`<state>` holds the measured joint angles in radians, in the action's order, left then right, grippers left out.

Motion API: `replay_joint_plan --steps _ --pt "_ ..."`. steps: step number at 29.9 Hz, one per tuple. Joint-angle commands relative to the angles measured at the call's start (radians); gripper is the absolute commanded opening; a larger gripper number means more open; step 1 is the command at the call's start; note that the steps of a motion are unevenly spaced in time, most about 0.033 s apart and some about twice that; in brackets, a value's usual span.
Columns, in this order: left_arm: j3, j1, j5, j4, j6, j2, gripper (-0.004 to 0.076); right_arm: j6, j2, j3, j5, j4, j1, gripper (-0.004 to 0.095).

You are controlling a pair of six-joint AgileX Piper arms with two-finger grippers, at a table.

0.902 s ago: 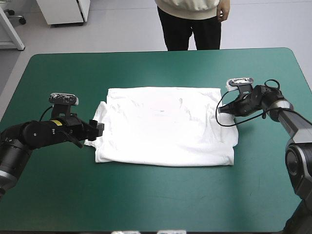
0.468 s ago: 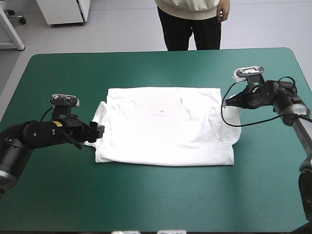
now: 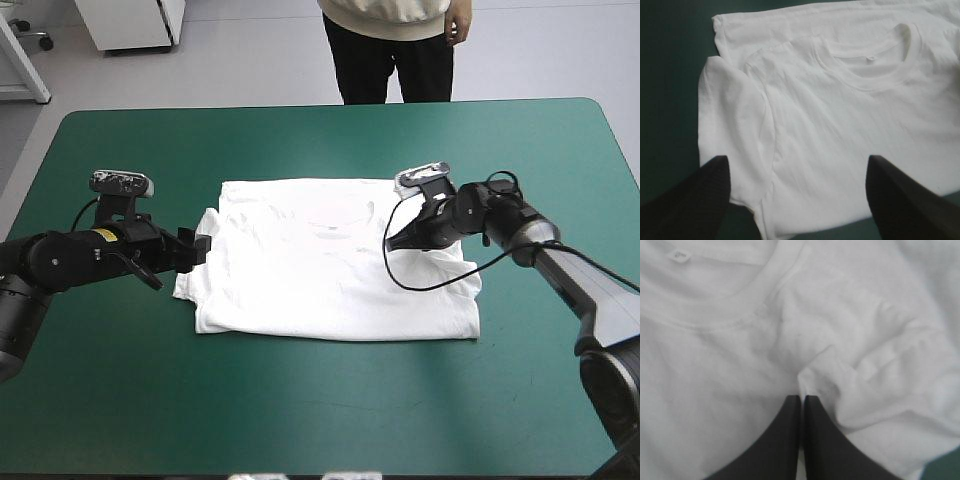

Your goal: Fold the cloth

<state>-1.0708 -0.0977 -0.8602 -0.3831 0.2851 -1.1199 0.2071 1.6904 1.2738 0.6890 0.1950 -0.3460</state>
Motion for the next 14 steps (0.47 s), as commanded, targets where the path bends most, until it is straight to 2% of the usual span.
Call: replay_joint_plan --steps 1,5,8,14 --pt "-0.037 0.0 -0.009 -0.03 -0.012 0.017 0.0545 -0.03 0.035 0.027 -0.064 -0.003 -0.045 -0.0013" --pt "-0.037 0.0 -0.014 -0.008 -0.015 0.017 0.0545 -0.03 0.094 0.027 -0.091 -0.003 -0.057 -0.0006" --pt "-0.037 0.0 -0.007 -0.008 -0.055 0.017 0.0545 0.003 0.104 0.027 -0.093 -0.007 -0.057 0.007" --pt "-0.033 0.0 0.0 0.011 -0.102 0.014 0.0546 0.021 0.044 0.029 -0.045 -0.007 -0.057 0.0413"
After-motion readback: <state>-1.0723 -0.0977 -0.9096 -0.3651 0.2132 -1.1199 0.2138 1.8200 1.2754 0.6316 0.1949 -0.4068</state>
